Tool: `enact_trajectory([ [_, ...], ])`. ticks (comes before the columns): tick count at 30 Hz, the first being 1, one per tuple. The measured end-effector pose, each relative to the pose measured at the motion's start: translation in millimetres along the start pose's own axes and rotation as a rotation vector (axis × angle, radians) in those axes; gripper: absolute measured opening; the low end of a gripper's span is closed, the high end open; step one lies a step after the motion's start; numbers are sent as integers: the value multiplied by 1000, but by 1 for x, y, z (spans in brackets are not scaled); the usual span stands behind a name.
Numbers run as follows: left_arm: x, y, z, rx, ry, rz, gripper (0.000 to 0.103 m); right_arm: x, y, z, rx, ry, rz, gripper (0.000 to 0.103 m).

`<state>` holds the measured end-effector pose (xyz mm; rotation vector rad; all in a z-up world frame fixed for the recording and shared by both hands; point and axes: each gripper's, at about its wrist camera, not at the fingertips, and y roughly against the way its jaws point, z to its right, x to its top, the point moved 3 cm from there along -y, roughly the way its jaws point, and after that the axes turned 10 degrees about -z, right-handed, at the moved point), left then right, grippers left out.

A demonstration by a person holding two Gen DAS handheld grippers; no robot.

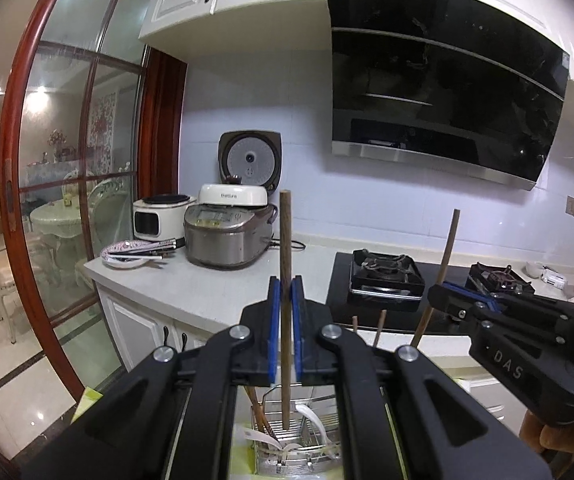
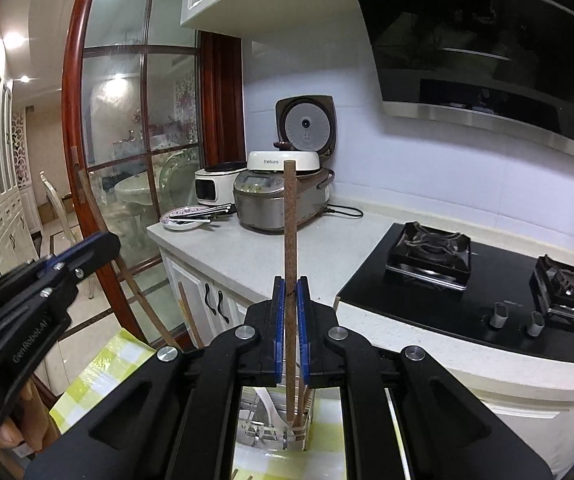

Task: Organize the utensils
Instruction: 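Open both tools to drop the chopsticks into the wire rack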

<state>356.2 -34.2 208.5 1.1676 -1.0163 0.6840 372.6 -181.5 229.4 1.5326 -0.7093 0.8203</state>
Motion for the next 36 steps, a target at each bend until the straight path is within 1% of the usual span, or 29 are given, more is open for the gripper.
enact_trajectory([
  [10,-22,-43,-19,8,47,-50,6,-11,-43,5,14,-18,-34,8],
  [22,-51,-66,-31,12,78,-100,6,-38,-78,6,19,-34,-99,8],
  [25,-58,-71,-31,13,77,-116,6,-46,-86,7,22,-35,-101,8],
  [28,-64,-74,-34,11,94,-135,7,-53,-93,8,21,-36,-126,8],
  [30,-68,-77,-35,12,99,-149,11,-58,-98,10,12,-43,-141,8],
  [32,-71,-78,-36,7,103,-160,24,-61,-102,13,14,-58,-159,9],
  [36,-75,-75,-34,4,98,-161,27,-65,-102,16,1,-66,-169,11],
])
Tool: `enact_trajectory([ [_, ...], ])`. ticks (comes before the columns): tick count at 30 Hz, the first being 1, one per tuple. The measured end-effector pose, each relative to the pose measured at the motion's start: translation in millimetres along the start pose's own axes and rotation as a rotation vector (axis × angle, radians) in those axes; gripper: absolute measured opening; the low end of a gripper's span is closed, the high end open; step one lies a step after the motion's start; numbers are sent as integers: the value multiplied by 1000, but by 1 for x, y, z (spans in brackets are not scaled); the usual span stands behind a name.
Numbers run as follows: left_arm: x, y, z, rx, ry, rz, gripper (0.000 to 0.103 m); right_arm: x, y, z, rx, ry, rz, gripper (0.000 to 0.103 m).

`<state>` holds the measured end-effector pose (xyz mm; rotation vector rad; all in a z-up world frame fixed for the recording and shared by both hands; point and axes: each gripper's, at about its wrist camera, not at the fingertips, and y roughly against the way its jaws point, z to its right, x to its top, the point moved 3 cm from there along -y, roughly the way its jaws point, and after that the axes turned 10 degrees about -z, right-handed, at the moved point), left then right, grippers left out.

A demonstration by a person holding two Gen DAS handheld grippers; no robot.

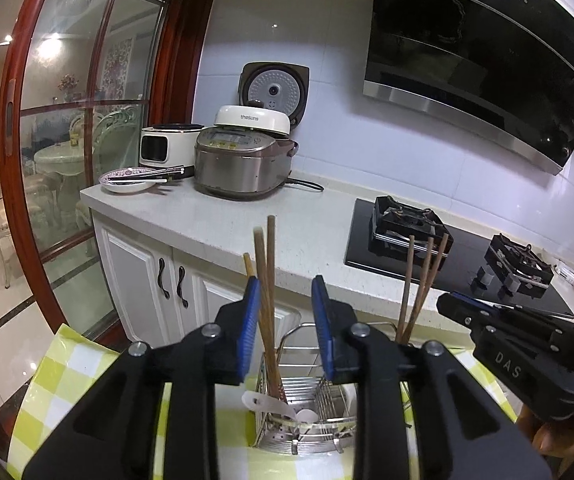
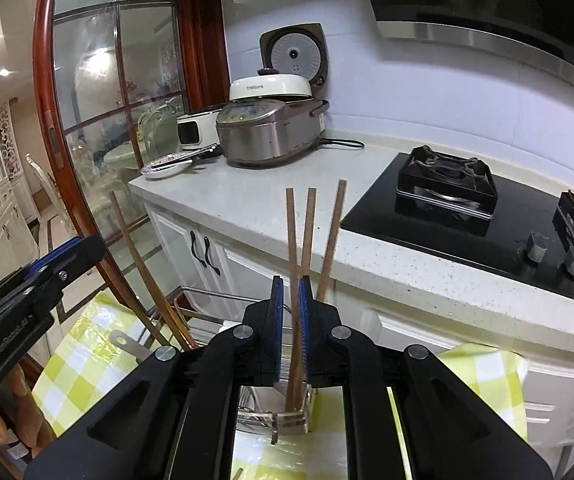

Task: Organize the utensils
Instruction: 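Open both tools to drop the chopsticks into the wire rack, then move both tools back down over the remaining chopsticks on the tablecloth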

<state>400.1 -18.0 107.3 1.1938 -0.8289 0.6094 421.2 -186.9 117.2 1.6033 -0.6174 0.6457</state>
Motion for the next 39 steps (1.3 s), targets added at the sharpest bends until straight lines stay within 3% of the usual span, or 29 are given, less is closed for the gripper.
enact_trajectory([
  [3,-3,5,0,1,4,5,31,-3,4,3,-6,-11,8,24],
  [5,-4,9,1,1,5,7,33,-7,9,6,-10,-15,21,43],
  [13,-16,33,1,10,23,38,47,-27,34,24,-48,-62,65,61],
  [20,-37,61,2,36,25,56,52,-62,46,42,-48,-124,50,68],
  [27,-74,81,2,38,20,30,53,-121,41,59,-59,-183,-21,69],
  [39,-175,51,6,19,-1,-180,53,-230,30,75,-119,-210,-156,69],
])
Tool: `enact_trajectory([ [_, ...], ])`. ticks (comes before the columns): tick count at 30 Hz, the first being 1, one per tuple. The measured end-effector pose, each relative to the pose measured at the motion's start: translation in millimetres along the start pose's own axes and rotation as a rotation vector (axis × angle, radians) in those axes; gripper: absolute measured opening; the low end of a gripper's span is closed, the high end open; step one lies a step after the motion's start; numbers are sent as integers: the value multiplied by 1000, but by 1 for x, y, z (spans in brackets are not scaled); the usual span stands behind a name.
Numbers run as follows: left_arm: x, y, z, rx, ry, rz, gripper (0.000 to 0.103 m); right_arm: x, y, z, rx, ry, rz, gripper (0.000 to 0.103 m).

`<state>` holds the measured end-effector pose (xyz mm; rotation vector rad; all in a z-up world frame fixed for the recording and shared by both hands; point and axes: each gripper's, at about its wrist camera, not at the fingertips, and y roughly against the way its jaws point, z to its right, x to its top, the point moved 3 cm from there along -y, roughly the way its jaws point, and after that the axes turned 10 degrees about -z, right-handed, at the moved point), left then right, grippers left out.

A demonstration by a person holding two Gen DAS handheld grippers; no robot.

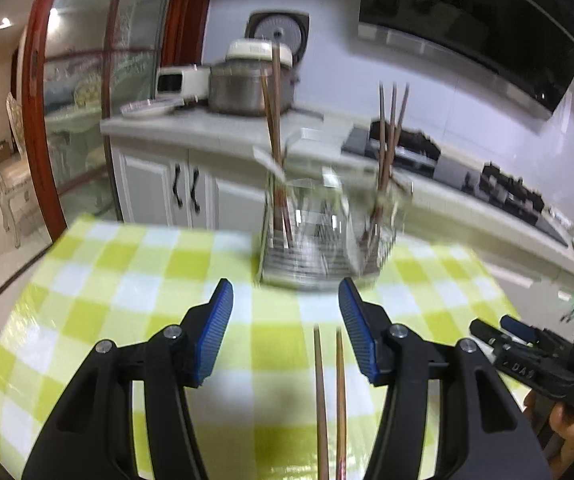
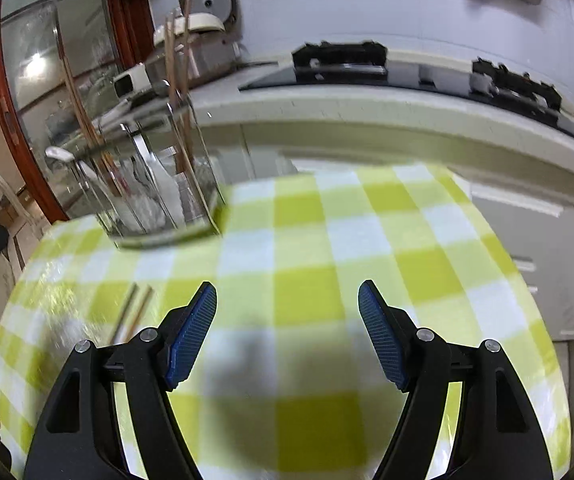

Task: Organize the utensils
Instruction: 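Move both tools back down over the remaining chopsticks on the tablecloth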

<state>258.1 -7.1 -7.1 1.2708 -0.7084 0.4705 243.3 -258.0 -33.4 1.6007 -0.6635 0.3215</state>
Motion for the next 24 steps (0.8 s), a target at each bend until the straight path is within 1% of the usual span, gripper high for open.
enact_trajectory([
  [3,-15,-19,1,-4,-14,-54,53,-16,-4,12,-9,-16,-28,69],
  [5,-25,-35,3,-14,-32,-112,53,-23,-6,19,-18,-23,-39,69],
  [7,-34,-47,6,-22,-49,-145,52,-29,-6,23,-21,-34,-50,69],
  [9,-38,-59,9,-24,-64,-181,48,-31,-7,25,-18,-41,-58,69],
  [11,-42,-71,12,-22,-80,-212,40,-34,-8,24,-17,-37,-66,69],
  [13,-46,-83,14,-14,-99,-252,35,-35,-12,21,-8,-34,-86,69],
  [14,-47,-86,15,-15,-105,-263,32,-36,-13,19,-2,-30,-94,69],
  [18,-53,-99,17,-13,-118,-304,29,-36,-17,8,5,-4,-105,69],
  [24,-53,-104,22,-23,-138,-312,29,-36,-21,5,12,-3,-119,69],
])
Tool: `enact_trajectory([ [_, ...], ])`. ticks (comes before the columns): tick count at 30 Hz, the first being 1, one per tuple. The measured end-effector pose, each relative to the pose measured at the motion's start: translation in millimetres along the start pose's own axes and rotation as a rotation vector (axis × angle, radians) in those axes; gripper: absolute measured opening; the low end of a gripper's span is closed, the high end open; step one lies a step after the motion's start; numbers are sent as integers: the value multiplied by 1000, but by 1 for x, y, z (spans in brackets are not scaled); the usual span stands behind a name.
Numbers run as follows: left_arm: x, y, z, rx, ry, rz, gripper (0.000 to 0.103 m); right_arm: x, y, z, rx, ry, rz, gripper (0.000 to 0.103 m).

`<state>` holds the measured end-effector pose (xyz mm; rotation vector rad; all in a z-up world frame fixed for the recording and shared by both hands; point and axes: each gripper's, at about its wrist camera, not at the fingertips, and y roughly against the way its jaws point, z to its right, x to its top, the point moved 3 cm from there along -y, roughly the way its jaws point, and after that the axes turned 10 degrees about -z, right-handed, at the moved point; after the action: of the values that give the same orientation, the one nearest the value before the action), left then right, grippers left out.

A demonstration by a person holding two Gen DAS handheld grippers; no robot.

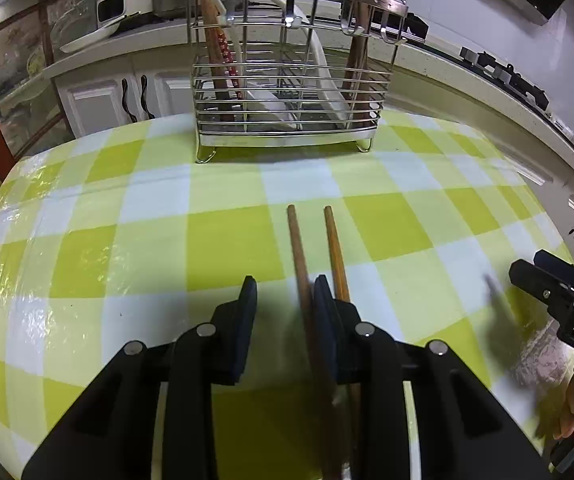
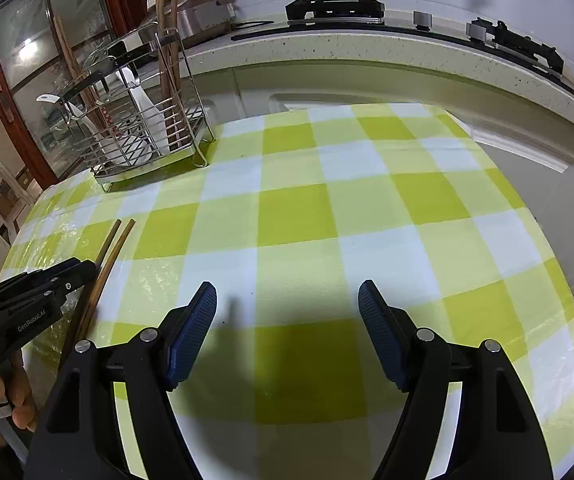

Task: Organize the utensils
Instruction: 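Move both tools back down over the remaining chopsticks on the tablecloth, then close the left tool on a chopstick while the right tool grasps another chopstick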

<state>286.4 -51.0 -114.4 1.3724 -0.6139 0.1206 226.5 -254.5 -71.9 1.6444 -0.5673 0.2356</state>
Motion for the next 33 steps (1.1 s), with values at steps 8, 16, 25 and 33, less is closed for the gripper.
enact_trajectory([
  [8,3,-1,-1,53,-32,-11,8,2,-4,-7,-1,8,-13,69],
  [16,0,4,-25,40,3,-12,8,7,-9,-39,14,57,-32,69],
  [25,-3,9,-53,24,46,1,8,17,-23,-93,34,110,-73,69],
  [33,-4,16,-72,18,71,21,7,21,-43,-132,32,155,-121,68],
])
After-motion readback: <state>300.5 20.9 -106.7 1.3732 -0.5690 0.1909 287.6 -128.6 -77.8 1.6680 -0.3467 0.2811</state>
